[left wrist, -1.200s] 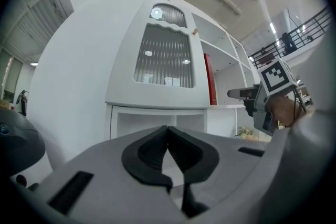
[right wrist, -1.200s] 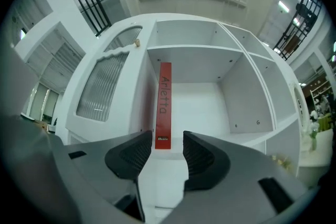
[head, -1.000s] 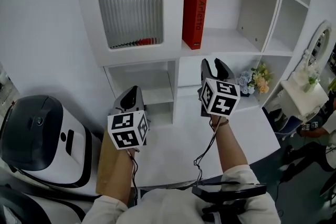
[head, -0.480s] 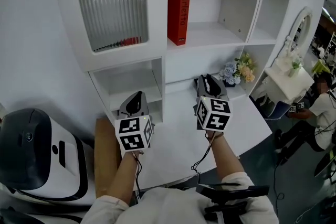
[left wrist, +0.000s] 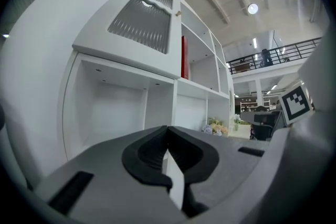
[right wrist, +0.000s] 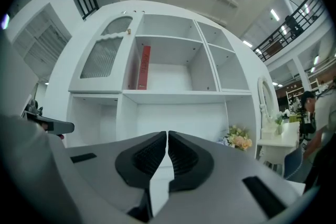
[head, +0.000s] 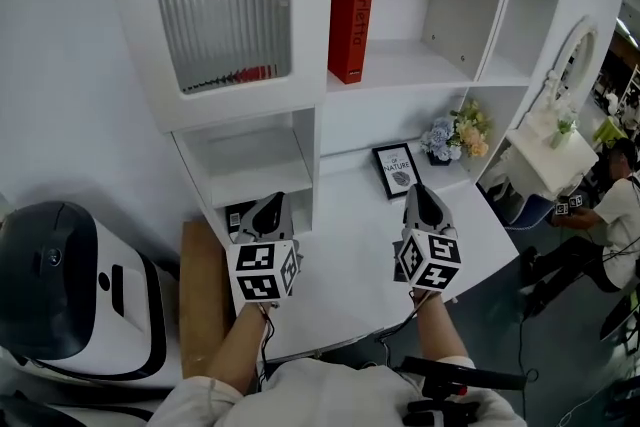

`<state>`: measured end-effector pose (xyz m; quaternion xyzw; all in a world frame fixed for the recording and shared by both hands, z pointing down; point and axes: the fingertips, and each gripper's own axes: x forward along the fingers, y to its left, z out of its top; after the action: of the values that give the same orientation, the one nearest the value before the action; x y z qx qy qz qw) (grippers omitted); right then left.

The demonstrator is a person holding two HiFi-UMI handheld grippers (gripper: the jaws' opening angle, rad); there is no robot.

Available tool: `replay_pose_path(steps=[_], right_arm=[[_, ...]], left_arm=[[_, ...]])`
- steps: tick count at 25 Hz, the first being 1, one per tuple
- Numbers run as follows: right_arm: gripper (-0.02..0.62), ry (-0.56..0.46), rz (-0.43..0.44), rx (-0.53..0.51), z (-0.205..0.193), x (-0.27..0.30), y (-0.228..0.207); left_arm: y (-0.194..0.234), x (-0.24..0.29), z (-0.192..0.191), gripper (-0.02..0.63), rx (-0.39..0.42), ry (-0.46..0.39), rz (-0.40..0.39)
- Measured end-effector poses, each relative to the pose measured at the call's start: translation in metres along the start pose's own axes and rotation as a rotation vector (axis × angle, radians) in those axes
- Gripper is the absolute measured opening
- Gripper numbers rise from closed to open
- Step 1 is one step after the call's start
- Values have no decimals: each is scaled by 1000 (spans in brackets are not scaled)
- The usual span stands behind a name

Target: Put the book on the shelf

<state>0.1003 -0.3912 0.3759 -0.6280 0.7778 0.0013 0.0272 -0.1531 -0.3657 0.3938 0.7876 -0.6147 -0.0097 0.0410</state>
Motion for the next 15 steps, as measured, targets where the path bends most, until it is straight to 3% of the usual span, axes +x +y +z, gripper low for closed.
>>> replay_pose_path(steps=[7, 12, 15], right_arm=[[31, 38, -18, 19, -14, -13, -35], [31, 57, 9, 16, -18, -20, -60], [30, 67, 48, 12, -19, -21, -69]], left_arm=[[-25, -1, -6, 8, 2, 2, 24], [-53, 0, -12, 8, 14, 5, 51], [-67, 4, -19, 8, -24, 9, 67]])
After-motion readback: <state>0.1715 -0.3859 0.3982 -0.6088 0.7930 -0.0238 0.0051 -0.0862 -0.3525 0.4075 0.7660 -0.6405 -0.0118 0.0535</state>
